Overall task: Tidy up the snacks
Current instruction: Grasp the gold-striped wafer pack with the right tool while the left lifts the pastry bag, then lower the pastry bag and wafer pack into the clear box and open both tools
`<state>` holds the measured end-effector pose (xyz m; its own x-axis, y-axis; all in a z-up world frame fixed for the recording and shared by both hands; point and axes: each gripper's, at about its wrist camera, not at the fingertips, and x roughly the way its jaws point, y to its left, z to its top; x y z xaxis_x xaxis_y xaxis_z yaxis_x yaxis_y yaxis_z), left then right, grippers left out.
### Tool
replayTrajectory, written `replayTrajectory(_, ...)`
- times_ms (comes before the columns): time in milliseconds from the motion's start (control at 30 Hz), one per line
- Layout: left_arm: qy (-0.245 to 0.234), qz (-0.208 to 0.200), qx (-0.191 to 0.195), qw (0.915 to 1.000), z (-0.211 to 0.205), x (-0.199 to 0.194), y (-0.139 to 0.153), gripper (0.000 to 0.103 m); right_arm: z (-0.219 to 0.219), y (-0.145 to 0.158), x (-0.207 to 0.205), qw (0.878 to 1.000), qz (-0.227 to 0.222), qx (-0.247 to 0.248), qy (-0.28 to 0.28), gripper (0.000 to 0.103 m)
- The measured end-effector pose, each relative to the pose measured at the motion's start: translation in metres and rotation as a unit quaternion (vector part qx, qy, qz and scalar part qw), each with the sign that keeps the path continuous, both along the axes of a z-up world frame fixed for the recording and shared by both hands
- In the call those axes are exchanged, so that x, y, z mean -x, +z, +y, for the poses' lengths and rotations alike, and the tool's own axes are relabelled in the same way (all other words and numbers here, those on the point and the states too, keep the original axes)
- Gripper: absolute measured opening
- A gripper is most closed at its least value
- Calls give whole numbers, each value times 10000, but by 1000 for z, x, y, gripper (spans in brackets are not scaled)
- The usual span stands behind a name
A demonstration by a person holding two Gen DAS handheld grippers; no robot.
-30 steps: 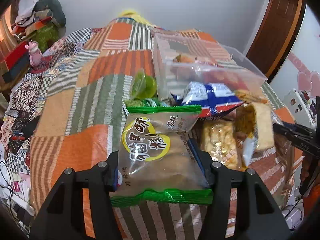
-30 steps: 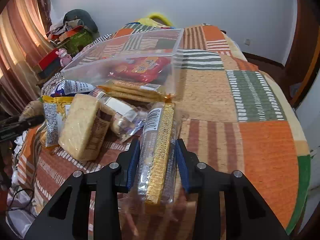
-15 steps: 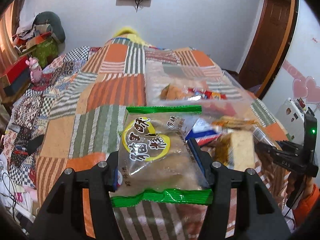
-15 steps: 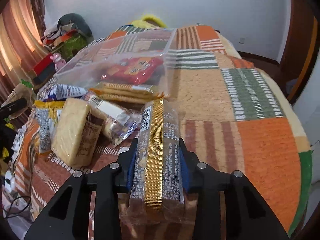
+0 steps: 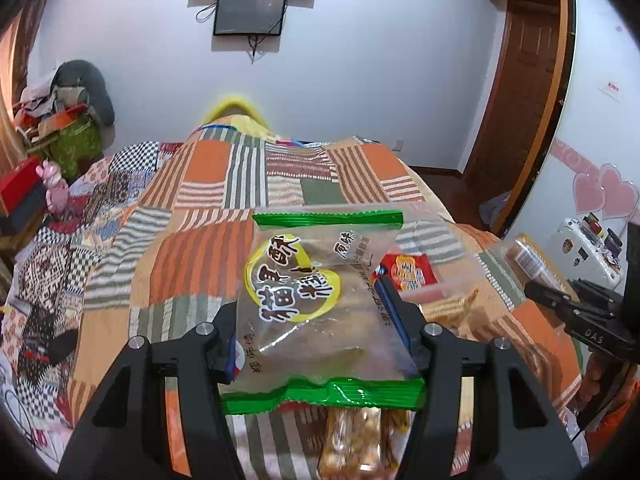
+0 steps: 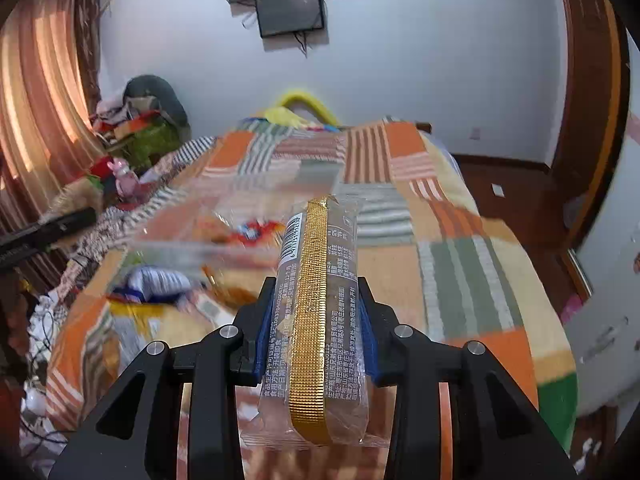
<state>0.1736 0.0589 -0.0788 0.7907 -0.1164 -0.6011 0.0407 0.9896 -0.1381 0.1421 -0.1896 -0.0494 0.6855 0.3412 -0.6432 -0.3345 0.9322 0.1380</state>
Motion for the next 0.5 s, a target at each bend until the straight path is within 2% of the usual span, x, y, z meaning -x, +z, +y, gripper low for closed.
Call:
replayTrajectory(233, -60, 90, -24, 9999, -5, -39, -5, 57, 26, 10, -31, 9994, -278, -154, 154, 33)
replayTrajectory(500, -95, 407, 15, 9991, -3, -82, -23, 57, 56, 4, -70, 9990, -266, -167, 318, 33)
